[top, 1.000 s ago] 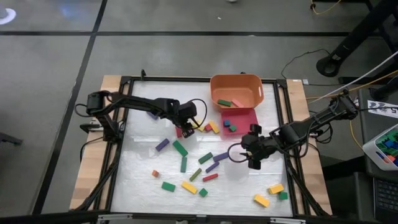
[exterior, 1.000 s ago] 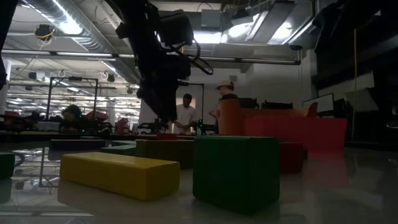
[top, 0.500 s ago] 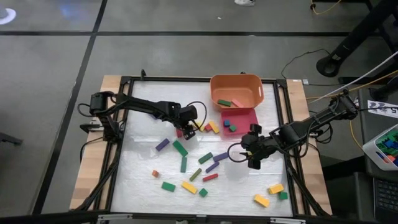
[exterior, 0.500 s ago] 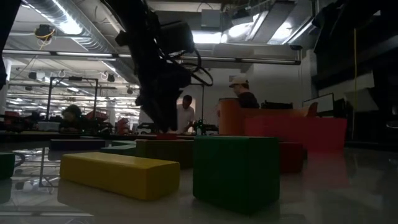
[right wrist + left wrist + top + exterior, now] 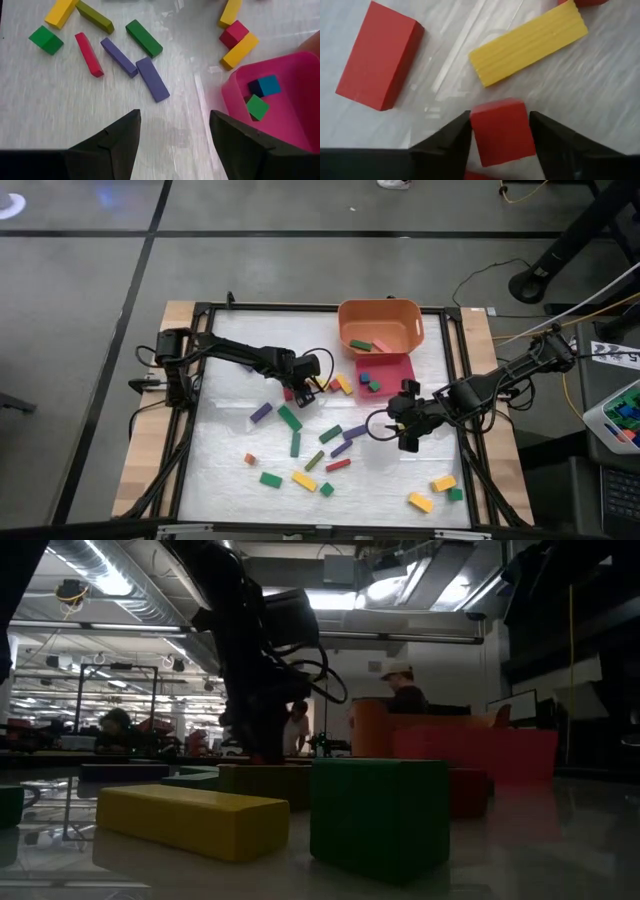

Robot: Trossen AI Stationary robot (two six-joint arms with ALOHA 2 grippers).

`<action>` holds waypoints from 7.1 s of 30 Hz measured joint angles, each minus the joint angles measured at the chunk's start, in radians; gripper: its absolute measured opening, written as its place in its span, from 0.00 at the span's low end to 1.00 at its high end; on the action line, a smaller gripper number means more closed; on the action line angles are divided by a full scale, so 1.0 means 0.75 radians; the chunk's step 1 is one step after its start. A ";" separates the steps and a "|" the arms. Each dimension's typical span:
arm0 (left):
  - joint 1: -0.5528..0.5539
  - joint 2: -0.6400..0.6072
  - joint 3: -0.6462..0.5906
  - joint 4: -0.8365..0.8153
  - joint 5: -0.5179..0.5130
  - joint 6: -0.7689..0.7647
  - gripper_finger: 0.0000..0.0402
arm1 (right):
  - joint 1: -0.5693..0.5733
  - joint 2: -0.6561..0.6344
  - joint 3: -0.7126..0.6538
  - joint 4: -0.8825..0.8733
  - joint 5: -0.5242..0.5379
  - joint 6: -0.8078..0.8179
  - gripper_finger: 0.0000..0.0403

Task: Sort blocks by size
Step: Put the red square block into the red bin, then put the violet rectangle block into the orange bin

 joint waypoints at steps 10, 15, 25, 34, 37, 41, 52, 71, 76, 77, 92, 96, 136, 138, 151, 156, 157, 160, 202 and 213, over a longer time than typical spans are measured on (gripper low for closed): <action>-0.002 -0.017 0.105 -0.006 0.177 0.002 0.28 | 0.000 0.055 0.000 0.056 -0.016 -0.020 0.59; -0.005 -0.025 0.210 0.093 0.289 0.031 0.28 | 0.000 0.133 0.000 0.070 -0.027 -0.020 0.59; -0.007 0.066 0.226 1.001 0.267 0.209 0.28 | 0.000 0.201 0.000 0.071 -0.014 -0.020 0.59; -0.006 0.269 0.225 1.256 0.173 0.399 0.40 | 0.000 0.201 0.000 0.076 -0.014 -0.018 0.59; -0.006 0.310 0.229 1.251 0.102 0.421 0.43 | 0.000 0.201 0.000 0.076 -0.014 -0.019 0.59; -0.006 0.329 0.229 1.242 0.044 0.422 0.47 | 0.000 0.201 0.000 0.082 -0.013 -0.020 0.59; -0.006 0.130 0.233 1.031 0.044 0.470 0.49 | 0.000 0.282 0.001 0.308 0.000 -0.328 0.59; -0.048 -0.271 0.231 -0.016 0.044 0.301 0.40 | -0.138 0.686 0.000 0.507 -0.143 -0.575 0.59; -0.083 -0.262 0.200 -0.028 0.044 0.295 0.37 | -0.222 0.691 0.001 0.509 -0.208 -0.577 0.59; -0.091 -0.262 0.199 -0.035 0.044 0.294 0.36 | -0.237 0.692 0.001 0.504 -0.248 -0.579 0.59; -0.158 -0.264 0.201 -0.132 0.044 0.284 0.29 | -0.272 0.782 0.005 0.515 -0.377 -0.602 0.53; -0.159 -0.264 0.201 -0.256 0.045 0.274 0.26 | -0.270 0.772 0.003 0.519 -0.376 -0.602 0.39; -0.200 -0.506 0.201 -0.870 -0.110 0.147 0.01 | -0.912 0.773 0.728 -0.535 0.257 -1.123 0.28; -0.201 -0.514 0.201 -0.905 -0.112 0.149 0.01 | -0.976 0.773 0.728 -0.536 0.249 -1.128 0.28; -0.164 -0.514 0.201 -1.023 -0.120 0.288 0.05 | -1.235 0.773 0.722 -0.524 0.233 -1.124 0.44; -0.085 -0.514 0.201 -1.109 -0.171 0.372 0.21 | -1.263 0.773 0.722 -0.540 0.233 -1.084 0.50; -0.066 -0.514 0.201 -1.117 -0.196 0.409 0.24 | -1.262 0.773 0.722 -0.544 0.233 -1.055 0.51; 0.002 -0.514 0.201 -1.119 -0.251 0.530 0.34 | -1.257 0.773 0.722 -0.571 0.218 -1.026 0.51; 0.406 -0.334 -0.318 -0.588 -0.201 1.512 0.45 | -1.266 -0.814 -0.189 -0.179 -0.456 -0.660 0.50; 0.403 -0.340 -0.411 -0.453 -0.200 1.501 0.30 | -1.266 -1.055 -0.337 -0.011 -0.522 -0.525 0.50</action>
